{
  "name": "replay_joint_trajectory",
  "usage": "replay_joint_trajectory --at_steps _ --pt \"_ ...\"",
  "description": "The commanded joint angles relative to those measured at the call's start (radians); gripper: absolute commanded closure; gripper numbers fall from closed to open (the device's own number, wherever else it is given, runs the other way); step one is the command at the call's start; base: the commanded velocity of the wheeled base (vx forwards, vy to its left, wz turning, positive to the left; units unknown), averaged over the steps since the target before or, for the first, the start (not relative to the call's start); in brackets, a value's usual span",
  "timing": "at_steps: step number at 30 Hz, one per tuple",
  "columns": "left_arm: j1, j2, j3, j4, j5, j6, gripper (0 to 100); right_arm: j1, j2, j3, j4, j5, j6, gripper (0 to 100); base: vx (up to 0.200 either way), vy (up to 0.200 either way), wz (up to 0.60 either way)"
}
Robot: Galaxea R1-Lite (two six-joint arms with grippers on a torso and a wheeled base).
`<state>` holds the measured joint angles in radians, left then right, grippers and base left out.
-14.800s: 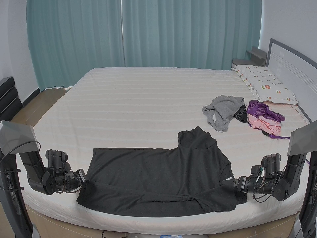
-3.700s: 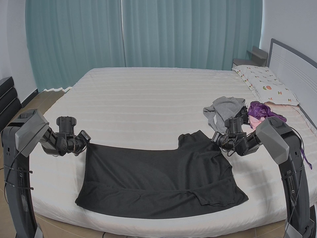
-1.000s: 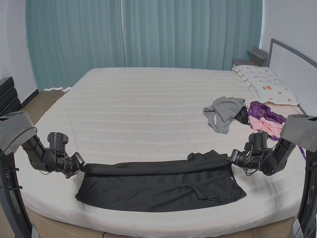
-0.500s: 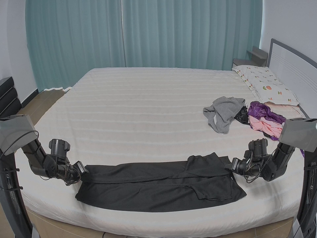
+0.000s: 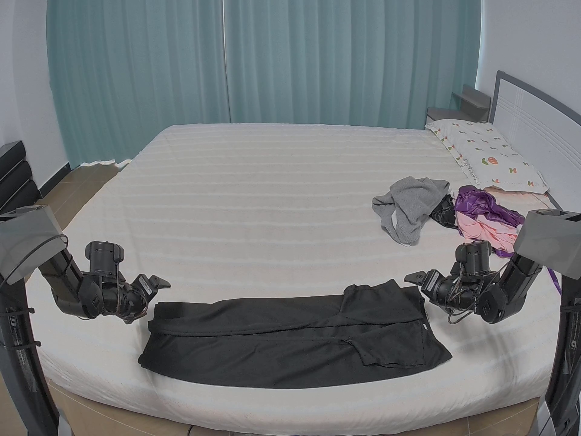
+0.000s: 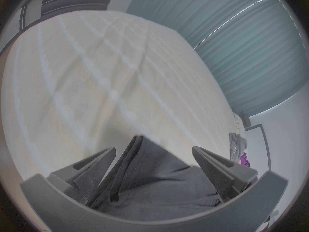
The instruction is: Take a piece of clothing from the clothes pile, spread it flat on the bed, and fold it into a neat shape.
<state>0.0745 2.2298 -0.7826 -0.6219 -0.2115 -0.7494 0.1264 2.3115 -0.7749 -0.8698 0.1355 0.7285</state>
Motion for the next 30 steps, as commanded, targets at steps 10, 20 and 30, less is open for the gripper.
replay_joint_trajectory --at_steps 10,20,30 --pt "-0.047 0.137 0.011 -0.234 0.104 0.077 0 -0.013 0.097 -0.063 -0.006 -0.02 0.012 0 0.0 0.0 0.0" --pt "-0.053 0.151 0.011 -0.243 0.106 0.113 100 0.002 0.092 -0.063 -0.006 -0.017 0.017 0 0.0 0.0 0.0" --pt "-0.05 0.16 0.002 -0.311 0.139 0.03 100 0.002 0.091 -0.058 -0.008 -0.022 0.034 0 0.0 0.0 0.0"
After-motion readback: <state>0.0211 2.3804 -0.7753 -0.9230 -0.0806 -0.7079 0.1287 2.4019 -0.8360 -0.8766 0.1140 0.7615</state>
